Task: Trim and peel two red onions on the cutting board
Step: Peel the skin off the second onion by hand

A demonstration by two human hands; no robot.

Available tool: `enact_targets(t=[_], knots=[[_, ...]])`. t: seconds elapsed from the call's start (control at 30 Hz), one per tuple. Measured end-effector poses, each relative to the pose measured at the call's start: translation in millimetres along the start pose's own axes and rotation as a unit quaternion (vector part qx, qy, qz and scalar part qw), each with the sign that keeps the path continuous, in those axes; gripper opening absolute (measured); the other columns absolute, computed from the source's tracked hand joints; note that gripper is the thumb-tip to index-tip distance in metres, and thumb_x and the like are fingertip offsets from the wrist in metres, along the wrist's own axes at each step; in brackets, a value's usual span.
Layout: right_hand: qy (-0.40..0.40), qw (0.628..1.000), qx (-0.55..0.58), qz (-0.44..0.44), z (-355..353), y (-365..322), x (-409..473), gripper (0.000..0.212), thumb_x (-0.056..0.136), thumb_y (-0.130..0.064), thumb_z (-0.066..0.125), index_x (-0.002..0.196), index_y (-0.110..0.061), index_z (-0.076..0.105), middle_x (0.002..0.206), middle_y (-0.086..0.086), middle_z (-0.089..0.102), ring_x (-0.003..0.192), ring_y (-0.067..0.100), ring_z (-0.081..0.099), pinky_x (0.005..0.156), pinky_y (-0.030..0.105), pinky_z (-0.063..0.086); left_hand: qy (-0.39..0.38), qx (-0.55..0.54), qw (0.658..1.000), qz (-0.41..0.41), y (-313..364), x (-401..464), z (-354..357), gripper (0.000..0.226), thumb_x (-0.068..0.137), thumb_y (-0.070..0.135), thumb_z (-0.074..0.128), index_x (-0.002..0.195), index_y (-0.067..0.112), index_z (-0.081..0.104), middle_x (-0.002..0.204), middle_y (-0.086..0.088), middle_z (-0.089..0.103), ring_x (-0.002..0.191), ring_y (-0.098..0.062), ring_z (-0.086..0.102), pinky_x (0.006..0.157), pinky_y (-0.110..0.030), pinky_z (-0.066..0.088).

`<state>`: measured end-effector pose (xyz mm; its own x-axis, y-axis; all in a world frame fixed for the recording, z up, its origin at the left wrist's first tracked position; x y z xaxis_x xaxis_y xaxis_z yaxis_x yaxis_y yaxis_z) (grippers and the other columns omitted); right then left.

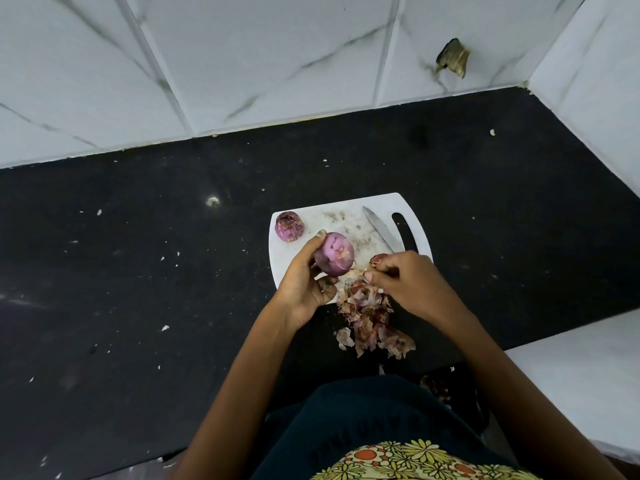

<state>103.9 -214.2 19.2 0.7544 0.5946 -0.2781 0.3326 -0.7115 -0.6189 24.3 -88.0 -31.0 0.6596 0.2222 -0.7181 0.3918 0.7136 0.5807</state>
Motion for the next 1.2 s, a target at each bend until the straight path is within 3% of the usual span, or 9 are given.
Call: enact_targets(t=[0.1, 0.17, 0.3, 0.5, 0.7, 0.8, 0.9, 1.03, 1.2], knots=[[0.077, 0.986, 0.147, -0.001, -13.8, -5.7, 0.3, 0.007, 0.086, -0.018, 0.067, 0.093, -0.017, 0.067, 0.085, -0.007, 0.065, 0.077, 0.011, 0.065, 0.07, 0.023, 0.052, 0.0, 0.022, 1.0, 0.003, 0.6, -1.4, 1.4, 0.031, 0.087, 0.045, 0.06, 0.09, 0.015, 0.064, 0.08, -0.003, 0.059, 0.056, -0.011, 0.044, 0.046, -0.016, 0.036], [0.047, 0.972, 0.231, -0.01, -9.9, -11.5, 2.4, 0.021, 0.084, -0.019, 0.07, 0.104, -0.024, 0.066, 0.099, -0.01, 0.066, 0.084, 0.009, 0.067, 0.076, 0.025, 0.056, -0.005, 0.038, 0.999, 0.008, 0.7, -2.1, 2.8, 0.034, 0.087, 0.048, 0.06, 0.092, 0.015, 0.065, 0.08, -0.004, 0.06, 0.054, -0.011, 0.047, 0.043, -0.015, 0.039], [0.02, 0.963, 0.269, -0.023, -3.5, -18.1, 4.7, 0.039, 0.079, -0.02, 0.076, 0.114, -0.03, 0.061, 0.112, -0.011, 0.063, 0.09, 0.007, 0.067, 0.078, 0.028, 0.058, 0.002, 0.084, 0.995, 0.054, 7.0, -4.8, 5.4, 0.047, 0.087, 0.055, 0.056, 0.106, 0.012, 0.064, 0.078, -0.002, 0.064, 0.051, -0.007, 0.055, 0.045, -0.015, 0.043], [0.025, 0.935, 0.351, 0.03, 1.5, -2.6, 9.5, 0.049, 0.074, -0.022, 0.079, 0.118, -0.023, 0.058, 0.118, -0.002, 0.06, 0.095, 0.016, 0.069, 0.08, 0.034, 0.059, -0.006, 0.073, 0.992, 0.103, 17.5, -8.7, 5.4, 0.023, 0.097, 0.029, 0.052, 0.11, 0.011, 0.056, 0.11, -0.014, 0.063, 0.073, -0.022, 0.072, 0.063, -0.026, 0.058], [0.016, 0.836, 0.543, 0.077, 10.8, 6.3, 12.0, 0.052, 0.066, -0.022, 0.076, 0.113, -0.007, 0.058, 0.117, 0.013, 0.065, 0.098, 0.024, 0.069, 0.087, 0.039, 0.056, 0.001, 0.145, 0.963, 0.229, 31.4, -15.9, 9.9, 0.015, 0.088, 0.016, 0.067, 0.103, 0.016, 0.064, 0.108, -0.007, 0.067, 0.082, -0.018, 0.069, 0.072, -0.022, 0.055], [0.011, 0.774, 0.628, 0.081, 11.8, 8.7, 15.0, 0.045, 0.065, -0.011, 0.073, 0.106, -0.004, 0.057, 0.114, 0.018, 0.065, 0.098, 0.025, 0.069, 0.087, 0.038, 0.056, 0.0, 0.201, 0.931, 0.305, 38.8, -23.3, 16.7, 0.03, 0.08, 0.011, 0.075, 0.108, 0.017, 0.064, 0.108, 0.006, 0.066, 0.086, -0.008, 0.067, 0.072, -0.017, 0.053], [-0.01, 0.74, 0.668, 0.074, 11.4, 11.6, 17.9, 0.047, 0.061, 0.0, 0.073, 0.105, -0.004, 0.055, 0.111, 0.017, 0.065, 0.095, 0.023, 0.07, 0.078, 0.031, 0.059, -0.009, 0.192, 0.924, 0.329, 39.5, -23.7, 17.7, 0.05, 0.073, 0.005, 0.08, 0.117, 0.016, 0.06, 0.114, 0.009, 0.062, 0.097, -0.008, 0.066, 0.081, -0.024, 0.055], [-0.037, 0.74, 0.67, 0.045, 11.6, 19.3, 24.4, 0.077, 0.033, -0.009, 0.095, 0.102, -0.008, 0.061, 0.108, 0.009, 0.068, 0.103, 0.023, 0.067, 0.073, 0.029, 0.057, -0.036, 0.179, 0.924, 0.336, 39.0, -20.5, 17.1, 0.066, 0.068, -0.005, 0.08, 0.125, 0.015, 0.055, 0.124, 0.002, 0.06, 0.111, -0.016, 0.063, 0.093, -0.03, 0.053], [-0.05, 0.737, 0.674, 0.013, 9.8, 19.9, 28.5, 0.078, 0.03, -0.012, 0.097, 0.1, -0.011, 0.062, 0.105, 0.004, 0.068, 0.102, 0.02, 0.067, 0.072, 0.028, 0.057, -0.073, 0.176, 0.919, 0.346, 40.5, -23.5, 19.9, 0.061, 0.074, -0.006, 0.075, 0.126, 0.02, 0.056, 0.129, 0.004, 0.06, 0.117, -0.013, 0.06, 0.097, -0.033, 0.051]])
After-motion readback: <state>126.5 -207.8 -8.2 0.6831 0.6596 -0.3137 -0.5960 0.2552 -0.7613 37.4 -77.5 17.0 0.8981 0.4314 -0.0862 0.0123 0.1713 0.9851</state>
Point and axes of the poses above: each hand's wrist, its own x-axis towards the middle knuckle, its own z-axis out of the palm, y = z × x, the point moved 7 cm from there along x, towards the middle knuckle
